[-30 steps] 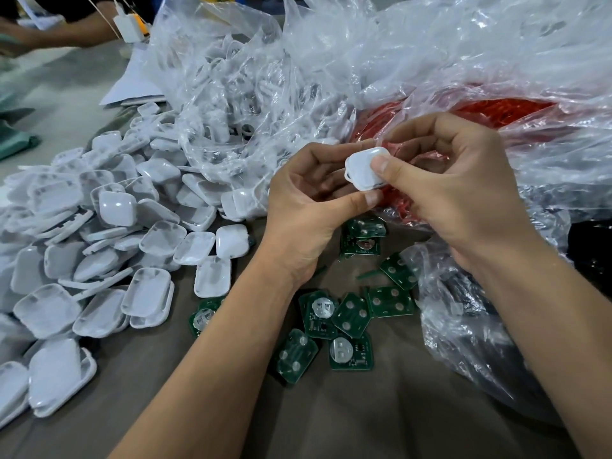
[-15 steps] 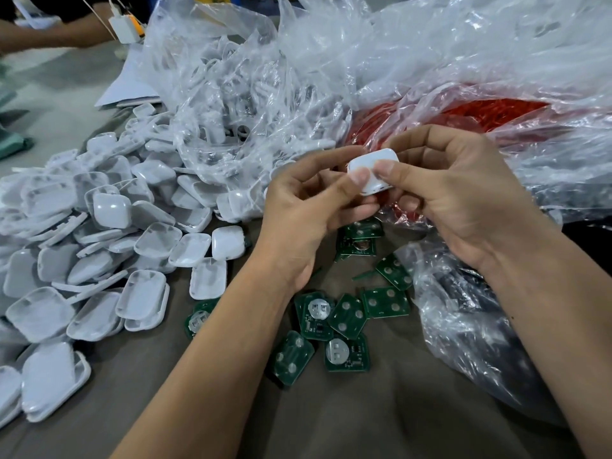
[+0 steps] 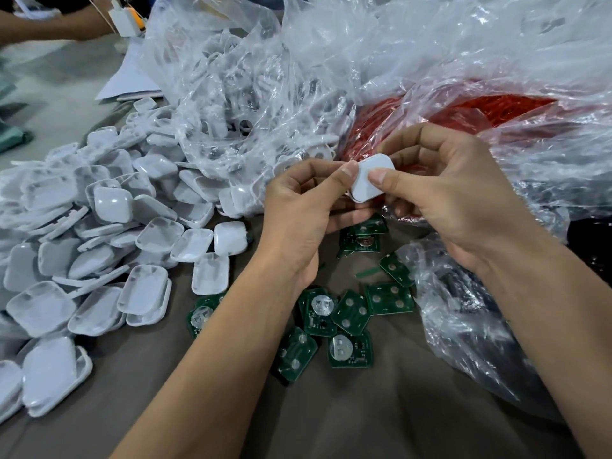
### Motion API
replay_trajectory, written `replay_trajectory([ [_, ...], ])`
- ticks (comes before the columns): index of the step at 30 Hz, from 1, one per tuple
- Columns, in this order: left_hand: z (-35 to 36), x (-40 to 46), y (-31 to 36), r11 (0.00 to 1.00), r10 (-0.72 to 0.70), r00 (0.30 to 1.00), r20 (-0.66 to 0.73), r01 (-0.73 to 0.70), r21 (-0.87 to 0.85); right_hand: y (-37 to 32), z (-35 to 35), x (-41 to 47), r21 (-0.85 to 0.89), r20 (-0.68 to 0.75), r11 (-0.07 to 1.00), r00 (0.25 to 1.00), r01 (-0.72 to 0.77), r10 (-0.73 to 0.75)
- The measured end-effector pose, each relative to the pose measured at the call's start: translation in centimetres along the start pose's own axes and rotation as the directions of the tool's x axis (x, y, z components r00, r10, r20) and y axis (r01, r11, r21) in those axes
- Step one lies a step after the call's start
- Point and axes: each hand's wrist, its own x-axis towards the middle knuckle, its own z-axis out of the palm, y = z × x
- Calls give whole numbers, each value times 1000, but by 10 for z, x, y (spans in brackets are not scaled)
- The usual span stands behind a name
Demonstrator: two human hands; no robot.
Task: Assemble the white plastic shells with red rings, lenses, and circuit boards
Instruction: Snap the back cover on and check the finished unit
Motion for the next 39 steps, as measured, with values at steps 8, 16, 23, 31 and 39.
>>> replay_trajectory([
  [8, -1, 0, 0, 1000, 21, 1000, 16, -21, 7, 0, 0, 0, 28, -9, 1000, 1000, -6, 6],
  [16, -2, -1, 0, 998, 51, 996, 70, -48, -45, -6, -6, -2, 133, 70, 988, 995, -78, 69],
  [23, -2, -1, -2, 996, 81, 990, 113, -77, -41, -6, -6, 1, 237, 49, 967, 995, -95, 86],
  [31, -3, 1, -4, 962, 136, 984, 120, -159, 221, 6, 0, 3, 125, -56, 992, 998, 14, -7],
  [39, -5, 2, -1, 983, 94, 993, 69, -104, 153, 5, -1, 4, -6, 4, 1000, 1000, -18, 18],
])
